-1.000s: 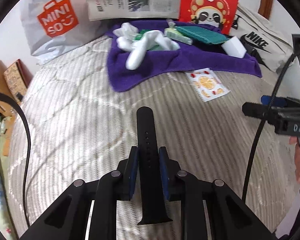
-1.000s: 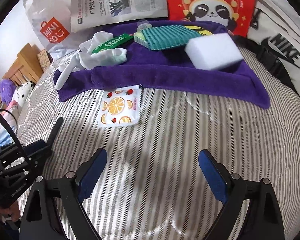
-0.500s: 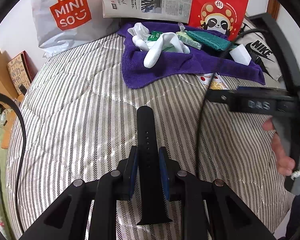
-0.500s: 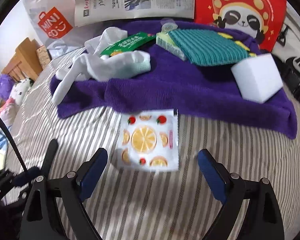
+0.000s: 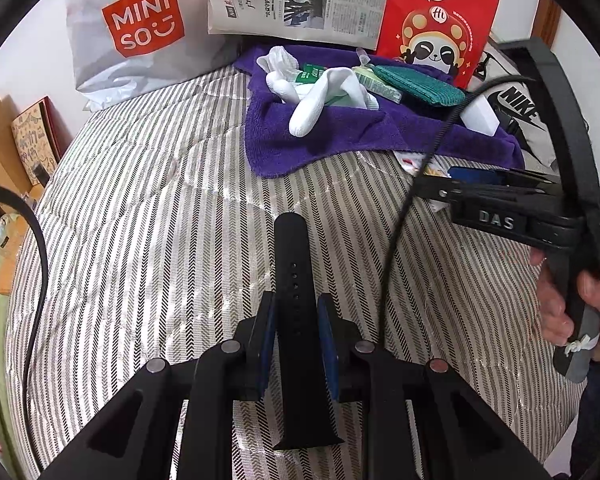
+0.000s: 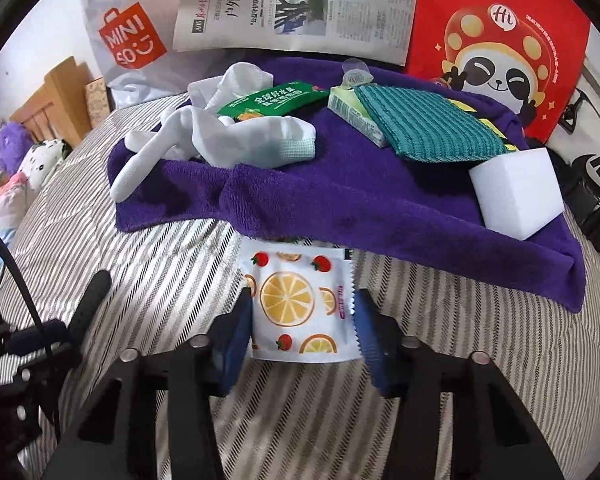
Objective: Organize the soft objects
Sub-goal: 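Reach the right tool to the orange-print packet and close on it, then carry the packet onto the towel and open right while left carries the strap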
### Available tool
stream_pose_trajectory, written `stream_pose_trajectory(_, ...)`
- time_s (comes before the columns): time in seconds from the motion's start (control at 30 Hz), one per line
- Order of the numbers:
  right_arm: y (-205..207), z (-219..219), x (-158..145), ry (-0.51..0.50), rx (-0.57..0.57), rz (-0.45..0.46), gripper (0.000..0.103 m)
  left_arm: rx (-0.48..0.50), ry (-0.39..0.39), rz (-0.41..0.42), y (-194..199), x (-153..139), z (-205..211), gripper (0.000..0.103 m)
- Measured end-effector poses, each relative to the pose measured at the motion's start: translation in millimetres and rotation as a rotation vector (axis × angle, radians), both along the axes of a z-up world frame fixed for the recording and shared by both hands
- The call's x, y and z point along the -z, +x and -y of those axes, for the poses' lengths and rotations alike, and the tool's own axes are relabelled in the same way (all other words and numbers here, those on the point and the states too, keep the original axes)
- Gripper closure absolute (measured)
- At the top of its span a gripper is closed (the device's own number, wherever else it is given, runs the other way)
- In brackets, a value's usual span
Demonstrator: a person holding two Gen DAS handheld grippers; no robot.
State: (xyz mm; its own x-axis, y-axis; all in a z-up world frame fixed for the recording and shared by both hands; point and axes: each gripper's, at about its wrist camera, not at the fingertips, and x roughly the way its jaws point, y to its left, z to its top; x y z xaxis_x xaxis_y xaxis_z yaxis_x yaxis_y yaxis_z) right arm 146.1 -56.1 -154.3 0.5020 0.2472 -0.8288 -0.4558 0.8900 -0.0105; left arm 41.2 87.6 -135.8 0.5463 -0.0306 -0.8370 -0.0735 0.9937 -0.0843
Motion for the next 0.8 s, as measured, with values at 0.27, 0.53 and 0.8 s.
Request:
stream_pose_trajectory(0.27, -1.4, 3.3, 1.1, 0.009, -0.006, -0.001, 0.076, -0.002, 0.011, 0.002, 0.2, 0.4, 2.0, 0.083)
stream_pose_trajectory(0.53, 4.2, 22.9, -6.2, 0.112, 0.021, -0.073, 0.084, 0.003, -0.001, -0.002, 1.6, -0.2, 0.1, 0.083)
stream_pose_trajectory(0.8, -17.4, 41.0, -33.8, 0.101, -0.012, -0.035, 0.084, 0.014, -0.125, -0.007, 2.9, -3.5, -6.5, 0.083)
